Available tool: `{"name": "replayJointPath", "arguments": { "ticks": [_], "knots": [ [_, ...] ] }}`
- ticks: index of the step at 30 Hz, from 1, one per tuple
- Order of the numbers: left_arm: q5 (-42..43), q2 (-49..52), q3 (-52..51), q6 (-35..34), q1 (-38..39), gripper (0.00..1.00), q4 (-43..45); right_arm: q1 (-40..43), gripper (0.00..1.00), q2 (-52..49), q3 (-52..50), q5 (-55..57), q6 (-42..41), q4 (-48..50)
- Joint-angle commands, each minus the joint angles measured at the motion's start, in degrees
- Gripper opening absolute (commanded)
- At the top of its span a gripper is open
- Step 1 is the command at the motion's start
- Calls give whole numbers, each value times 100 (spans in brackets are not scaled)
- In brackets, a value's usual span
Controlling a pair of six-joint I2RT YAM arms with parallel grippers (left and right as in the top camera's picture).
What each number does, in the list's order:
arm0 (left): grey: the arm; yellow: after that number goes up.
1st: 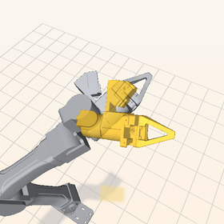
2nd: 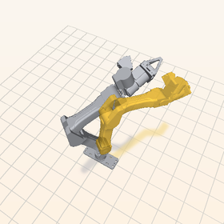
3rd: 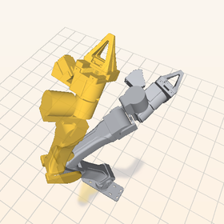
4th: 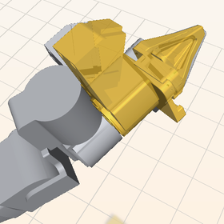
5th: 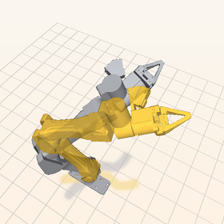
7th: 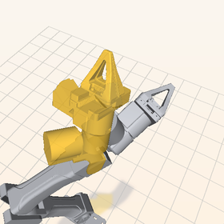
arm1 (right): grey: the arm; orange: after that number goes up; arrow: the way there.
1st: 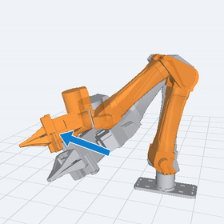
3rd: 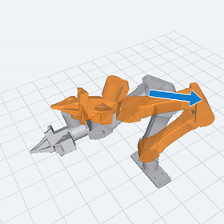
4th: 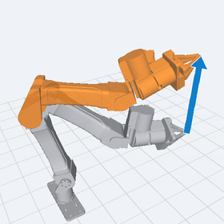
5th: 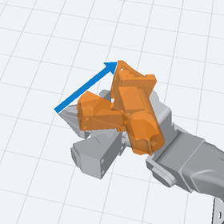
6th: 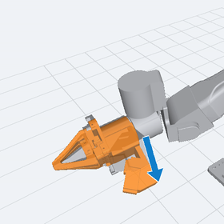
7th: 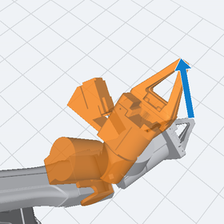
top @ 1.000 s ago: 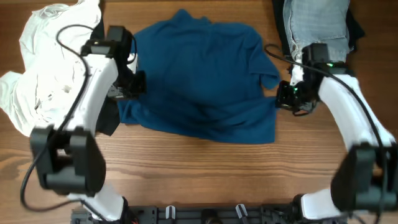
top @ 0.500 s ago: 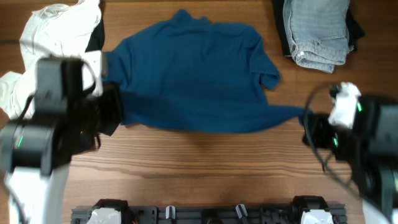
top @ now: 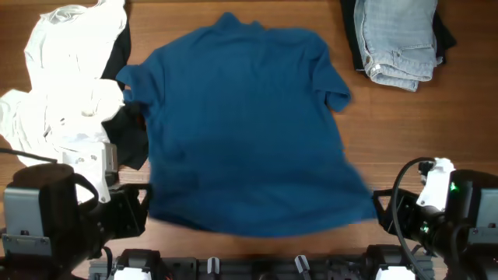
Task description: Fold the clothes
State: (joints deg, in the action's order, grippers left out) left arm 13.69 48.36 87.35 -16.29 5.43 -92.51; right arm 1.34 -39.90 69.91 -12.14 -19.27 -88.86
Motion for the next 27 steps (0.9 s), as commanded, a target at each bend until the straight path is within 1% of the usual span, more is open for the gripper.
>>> {"name": "replayJointPath", "arguments": {
  "ticks": [1,2,7,11,13,14,16,20,24,27],
  "knots": [
    [109,39,-44,-92,-42,36,-20,9,54,-46,74,63,-90,4],
    [107,44,-96,-94,-42,38,-11,9,56,-46,74,63,-98,17],
    [74,118,-181,-90,-42,38,52,9,59,-129,74,79,-170,223],
    [-26,258,-192,-85,-42,38,358,7,61,-531,74,11,7,667],
    [-26,424,-192,50,-42,45,789,7,61,-975,74,-37,166,1115],
    [-28,525,-192,214,-42,47,992,7,61,-1222,76,-101,251,1349],
    [-114,787,-192,433,-42,48,1423,7,62,-1746,76,-170,323,1858],
    [-337,1510,-192,452,-42,49,2122,7,63,-2863,76,-339,544,2887],
    [-330,2710,-192,920,-42,48,2695,7,67,-4140,76,-420,737,3801],
    [-328,3585,-192,1235,-42,47,3117,7,68,-4843,76,-472,754,4242]
  ]
}}
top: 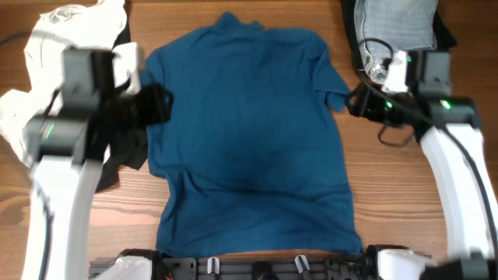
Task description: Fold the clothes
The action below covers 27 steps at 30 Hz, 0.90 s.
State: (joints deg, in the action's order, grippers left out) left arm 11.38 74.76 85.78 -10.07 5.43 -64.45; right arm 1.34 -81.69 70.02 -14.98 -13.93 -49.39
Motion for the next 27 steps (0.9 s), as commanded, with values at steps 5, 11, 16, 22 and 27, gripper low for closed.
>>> {"name": "replayJointPath", "arguments": {
  "ticks": [5,11,16,22,27],
  "knots": [
    [-87,2258,-35,671,-42,46,1121,-24,69,-1344,63,-168,280,702],
    [162,3191,-35,671,-39,45,1582,-79,73,-1823,63,-42,494,1296],
    [162,3357,-33,905,-42,48,1757,-184,73,-2483,63,42,629,1812],
    [39,3379,-35,1204,-42,62,2535,-352,73,-2752,63,37,479,2074],
    [-365,3438,-35,1292,-42,75,3257,-376,73,-2750,63,39,483,2059]
  ]
}}
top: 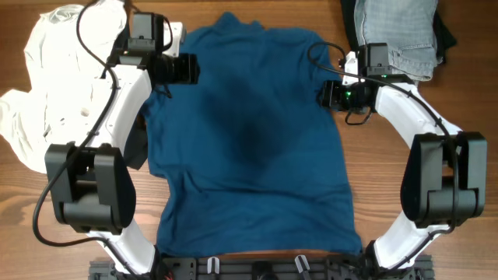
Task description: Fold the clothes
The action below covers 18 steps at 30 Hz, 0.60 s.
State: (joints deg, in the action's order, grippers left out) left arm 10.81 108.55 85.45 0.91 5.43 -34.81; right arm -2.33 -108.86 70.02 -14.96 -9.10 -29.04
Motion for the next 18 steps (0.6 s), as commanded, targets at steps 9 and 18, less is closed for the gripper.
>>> {"name": "replayJointPath", "arguments": {
  "ticks": [9,18],
  "knots": [
    [-319,114,-2,192,-42,76,422,-9,75,-157,63,868,7,476],
    [-319,114,-2,190,-42,77,422,-9,73,-566,63,1244,409,896]
  ]
}}
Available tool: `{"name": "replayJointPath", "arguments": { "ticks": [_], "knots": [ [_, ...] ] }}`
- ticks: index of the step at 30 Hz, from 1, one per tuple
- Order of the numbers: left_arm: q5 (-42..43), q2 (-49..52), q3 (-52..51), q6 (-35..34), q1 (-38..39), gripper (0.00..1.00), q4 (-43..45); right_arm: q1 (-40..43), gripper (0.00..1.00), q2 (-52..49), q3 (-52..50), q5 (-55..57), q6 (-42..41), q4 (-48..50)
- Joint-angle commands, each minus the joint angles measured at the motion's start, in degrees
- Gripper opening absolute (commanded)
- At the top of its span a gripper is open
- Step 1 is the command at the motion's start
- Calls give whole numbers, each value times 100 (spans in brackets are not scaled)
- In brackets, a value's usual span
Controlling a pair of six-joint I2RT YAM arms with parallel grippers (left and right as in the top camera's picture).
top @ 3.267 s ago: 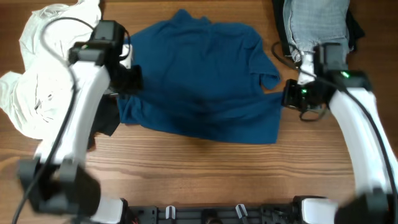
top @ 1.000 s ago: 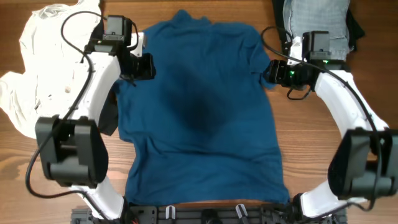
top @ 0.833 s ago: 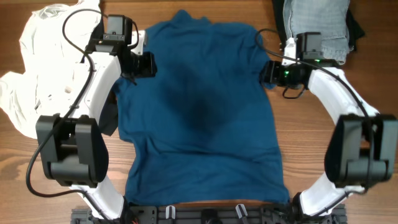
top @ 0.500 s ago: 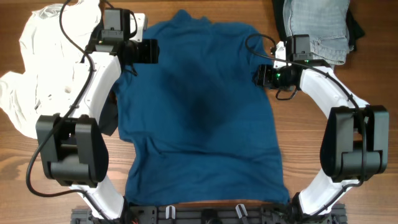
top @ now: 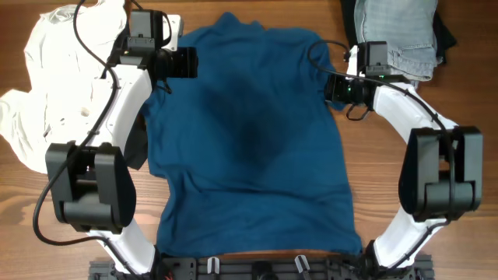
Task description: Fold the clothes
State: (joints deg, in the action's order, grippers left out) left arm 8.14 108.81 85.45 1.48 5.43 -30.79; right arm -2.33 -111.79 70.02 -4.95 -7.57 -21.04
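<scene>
A blue polo shirt [top: 249, 140] lies spread flat on the wooden table [top: 389, 155], collar at the far side and hem at the near edge. My left gripper [top: 184, 62] reaches in over the shirt's left shoulder, where the sleeve joins. My right gripper [top: 334, 87] sits on the right sleeve and covers most of it. Both point inward toward the shirt. Their fingers are dark against the fabric, so the overhead view does not show whether they are open or shut.
A heap of white clothes [top: 54, 85] lies at the far left, with a black garment [top: 134, 148] beside the shirt's left edge. Folded light jeans [top: 401, 35] rest on a dark garment [top: 445, 35] at the far right corner.
Both grippers have shifted slightly toward the far edge, the right one also a little outward. The shirt lies as before.
Both arms were first low at the near edge by the shirt's hem corners, with the hem spread wide. Then they were beside the sleeves, and the hem lay narrower and straight at the near edge. After that the grippers were over the shoulders, where they remain.
</scene>
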Motion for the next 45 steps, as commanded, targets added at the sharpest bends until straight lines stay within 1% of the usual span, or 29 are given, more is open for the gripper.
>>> {"name": "replayJointPath", "arguments": {
  "ticks": [1,4,6,10,11,12,14,21,27,30,38,41,42,43,45],
  "knots": [
    [-52,87,-2,133,-42,77,20,-9,73,-330,63,243,302,136],
    [-52,87,-2,136,-42,77,20,-9,72,-492,63,238,306,302],
    [-52,87,-2,136,-42,77,22,-9,66,-522,63,175,291,417],
    [-52,92,-2,136,-42,77,83,-9,42,-544,63,155,20,903],
    [-52,92,-2,136,-42,77,105,-9,35,-546,63,157,-39,1032],
    [-52,94,-2,136,-42,77,116,-9,27,-557,63,153,-92,1163],
    [-52,94,-2,136,-42,77,140,-9,4,-612,63,153,-221,1451],
    [-55,181,-2,136,-48,77,243,-35,4,-938,83,50,-446,2159],
    [-52,540,-2,133,-52,76,468,-35,4,-1174,789,50,-348,2118],
    [-52,693,-2,133,-52,76,448,-52,4,-1193,1353,46,-299,1849],
    [-76,752,0,138,-59,77,577,-120,4,-1198,3532,48,15,378],
    [-74,752,0,136,-72,77,664,-120,4,-1198,3969,46,28,92],
    [-76,752,0,138,-83,77,682,-120,10,-1198,4046,48,28,17],
    [-74,752,0,140,-94,77,684,-120,22,-1198,4070,46,26,-28],
    [-74,752,0,138,-136,77,680,-120,62,-1198,4079,44,28,-184]
  ]
}}
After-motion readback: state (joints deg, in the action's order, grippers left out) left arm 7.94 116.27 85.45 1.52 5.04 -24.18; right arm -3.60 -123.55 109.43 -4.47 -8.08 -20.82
